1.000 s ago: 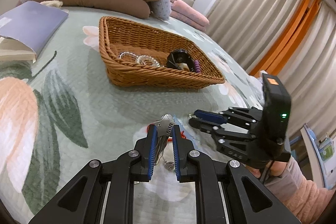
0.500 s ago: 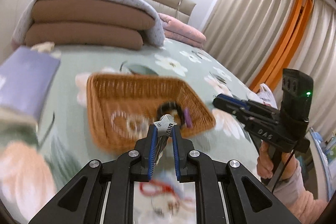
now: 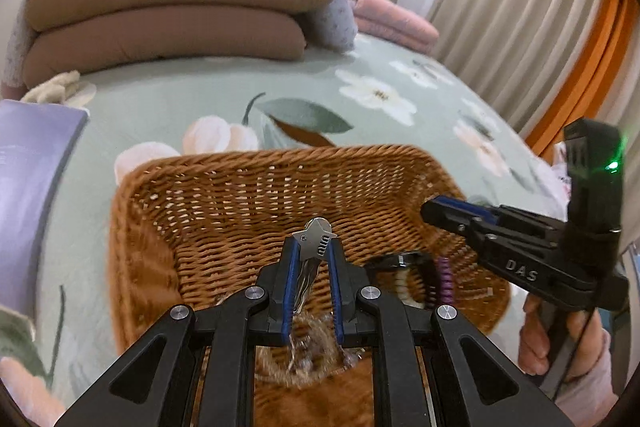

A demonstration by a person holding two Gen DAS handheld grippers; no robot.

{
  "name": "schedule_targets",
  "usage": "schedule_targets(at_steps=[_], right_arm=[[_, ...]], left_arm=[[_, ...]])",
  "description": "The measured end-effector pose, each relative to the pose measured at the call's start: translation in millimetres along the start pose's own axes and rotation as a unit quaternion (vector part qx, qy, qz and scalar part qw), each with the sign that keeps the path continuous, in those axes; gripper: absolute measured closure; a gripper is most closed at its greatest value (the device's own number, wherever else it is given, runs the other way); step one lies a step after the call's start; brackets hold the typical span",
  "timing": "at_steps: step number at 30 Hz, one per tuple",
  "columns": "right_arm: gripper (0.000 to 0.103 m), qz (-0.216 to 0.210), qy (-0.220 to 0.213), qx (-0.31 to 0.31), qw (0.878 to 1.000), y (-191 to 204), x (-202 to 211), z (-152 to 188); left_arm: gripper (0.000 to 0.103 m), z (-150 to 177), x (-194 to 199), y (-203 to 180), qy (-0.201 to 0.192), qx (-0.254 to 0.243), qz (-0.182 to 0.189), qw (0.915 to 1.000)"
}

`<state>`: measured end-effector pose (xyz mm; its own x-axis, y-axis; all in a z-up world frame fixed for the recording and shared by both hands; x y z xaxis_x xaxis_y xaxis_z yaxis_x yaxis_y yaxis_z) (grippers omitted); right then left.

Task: Organize jewelry
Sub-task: 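Carry keys and charm into the basket and open both tools, then move both tools back from the basket to the remaining jewelry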

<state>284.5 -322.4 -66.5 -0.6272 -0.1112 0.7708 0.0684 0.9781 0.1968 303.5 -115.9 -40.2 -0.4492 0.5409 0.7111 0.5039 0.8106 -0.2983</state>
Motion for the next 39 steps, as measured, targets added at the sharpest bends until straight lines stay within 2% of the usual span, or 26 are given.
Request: schedule_targets(at_steps=[10,19,20,21,22,23,24,25,26,31,32,34,35,37,39], right_arm=[[0.086,-0.004,0.013,-0.003,1.000,-5,-13,2],[0.086,-0.012,0.025,0.002,1.000,2,-13,4],[0.086,-0.017,0.023,-0.002,1.000,1,-11,4],[0.085,-0.021,0.020,-0.006,1.000,1,-9,5],[0.081,-0.023,0.017,-0.010,1.000,0,-6,5],[0.076,-0.027,0.012,-0.013,0.999,0,-3,5],[0.058,-0.031,0.007,-0.015,0.999,0,1,6],[0.035,-0.037,0.002,-0.015,0.999,1,4,6],[0.028,-0.044,-0.005,-0.012,0.999,3,9,7],[0.028,-0.034,-0.019,0.029,0.999,21,43,21],[0.026,-0.014,-0.020,0.046,0.999,27,54,26],[0.012,0.044,-0.028,0.079,0.996,39,76,35],[0.009,0.074,-0.033,0.092,0.992,46,89,40],[0.009,0.121,-0.035,0.112,0.986,60,115,49],[0.009,0.145,-0.068,0.128,0.979,74,147,66]], left_arm=[[0.088,6,-18,-1,0.022,0.002,-0.008,0.9997],[0.088,8,-19,-8,0.031,0.000,0.004,0.9995],[0.085,8,-18,-8,0.032,0.001,0.009,0.9994],[0.079,8,-17,-8,0.033,0.002,0.014,0.9994],[0.073,9,-16,-8,0.032,0.002,0.017,0.9993],[0.059,9,-12,-9,0.027,0.001,0.019,0.9994],[0.051,10,-8,-10,0.021,-0.001,0.021,0.9996],[0.051,10,-3,-12,0.015,-0.003,0.022,0.9996],[0.051,11,3,-15,0.010,-0.007,0.025,0.9996],[0.051,22,49,-27,-0.022,-0.021,0.029,0.9991],[0.051,25,60,-29,-0.030,-0.023,0.028,0.9989],[0.051,36,91,-32,-0.052,-0.031,0.019,0.9980],[0.051,42,106,-33,-0.063,-0.032,0.013,0.9974],[0.049,56,136,-33,-0.081,-0.029,0.006,0.9962],[0.047,76,168,-30,-0.100,-0.017,-0.004,0.9948]])
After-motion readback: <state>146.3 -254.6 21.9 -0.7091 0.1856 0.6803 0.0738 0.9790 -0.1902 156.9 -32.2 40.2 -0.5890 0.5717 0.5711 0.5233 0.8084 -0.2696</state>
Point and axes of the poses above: each gripper's, at about its wrist camera, not at the fingertips, and x roughly against the way its jaws point, y to its left, z to its underside, the point moved 3 cm from there along -x, roughly the way its jaws point
